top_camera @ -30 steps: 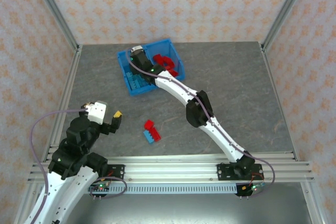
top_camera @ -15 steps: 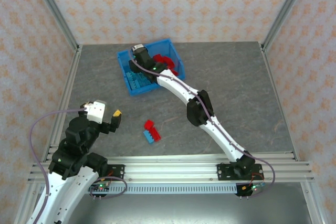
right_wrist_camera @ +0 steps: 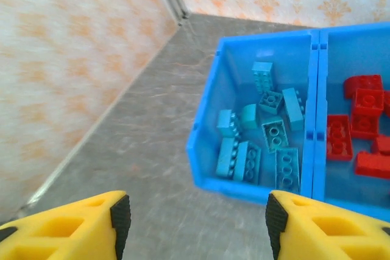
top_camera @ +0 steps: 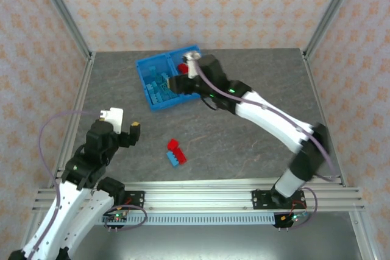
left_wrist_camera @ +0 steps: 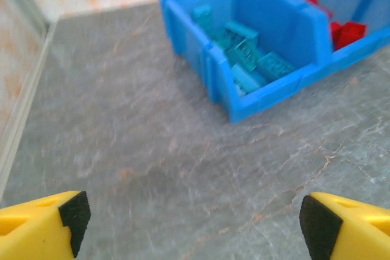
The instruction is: Sort the legos into containers by color
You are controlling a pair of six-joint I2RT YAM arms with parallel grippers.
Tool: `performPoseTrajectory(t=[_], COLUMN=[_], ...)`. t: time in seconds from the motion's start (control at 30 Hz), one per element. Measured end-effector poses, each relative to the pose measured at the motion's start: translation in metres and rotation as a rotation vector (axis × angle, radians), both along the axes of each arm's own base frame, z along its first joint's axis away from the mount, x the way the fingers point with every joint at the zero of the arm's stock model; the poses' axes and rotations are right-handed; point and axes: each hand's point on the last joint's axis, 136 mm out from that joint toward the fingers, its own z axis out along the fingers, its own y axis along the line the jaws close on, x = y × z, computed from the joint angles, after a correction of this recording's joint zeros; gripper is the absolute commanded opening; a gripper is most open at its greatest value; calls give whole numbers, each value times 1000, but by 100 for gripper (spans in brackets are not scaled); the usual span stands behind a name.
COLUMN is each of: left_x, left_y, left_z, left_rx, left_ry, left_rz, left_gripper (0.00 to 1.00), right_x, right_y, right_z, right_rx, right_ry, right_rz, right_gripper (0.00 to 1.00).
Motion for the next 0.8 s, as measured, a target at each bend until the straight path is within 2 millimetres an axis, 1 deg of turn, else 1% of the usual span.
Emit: performPoseTrajectory(t=[0.03, 0.07, 0.1, 0.13, 0.2, 0.27, 0.33, 0.4, 0.47, 0.53, 0.6, 0.67, 0.73, 0.8], left_x=[4, 8, 12, 17, 27, 29, 21, 5, -15, -32, -48, -59, -64, -62], left_y=[0, -1, -4, -10, -26, -46, -67, -86, -100, -110, -121, -132, -141, -147], left_z=[4, 9, 13, 17, 15, -3, -27, -48, -69, -88, -109, -126, -139, -147], left_rx=[-25, -61, -102, -156, -265, -344, -388, -433, -478, -507, -526, -535, -532, -537], left_ry=[34, 61, 86, 120, 188, 281, 378, 450, 509, 557, 596, 629, 653, 657], left_rz=[34, 63, 85, 106, 138, 166, 183, 204, 234, 268, 299, 321, 355, 389], left_gripper=[83, 82, 82, 81, 76, 74, 73, 73, 74, 73, 73, 71, 68, 65], right_x=[-15, -30, -42, -54, -78, -102, -127, -151, -172, -183, -188, -191, -192, -192], right_y=[-13, -27, -35, -42, -50, -55, -59, -65, -72, -78, -81, -82, -82, -81], right_z=[4, 4, 1, -5, -26, -52, -76, -95, -106, -109, -108, -107, -109, -112], right_rx=[12, 17, 15, 9, -19, -50, -84, -113, -133, -134, -125, -118, -118, -121], right_ry=[-6, -2, 9, 29, 96, 189, 286, 367, 429, 459, 466, 473, 483, 492], right_rz=[8, 16, 31, 52, 111, 184, 247, 293, 330, 340, 345, 347, 351, 353], right_gripper=[71, 73, 73, 73, 73, 74, 76, 77, 79, 81, 82, 83, 83, 83])
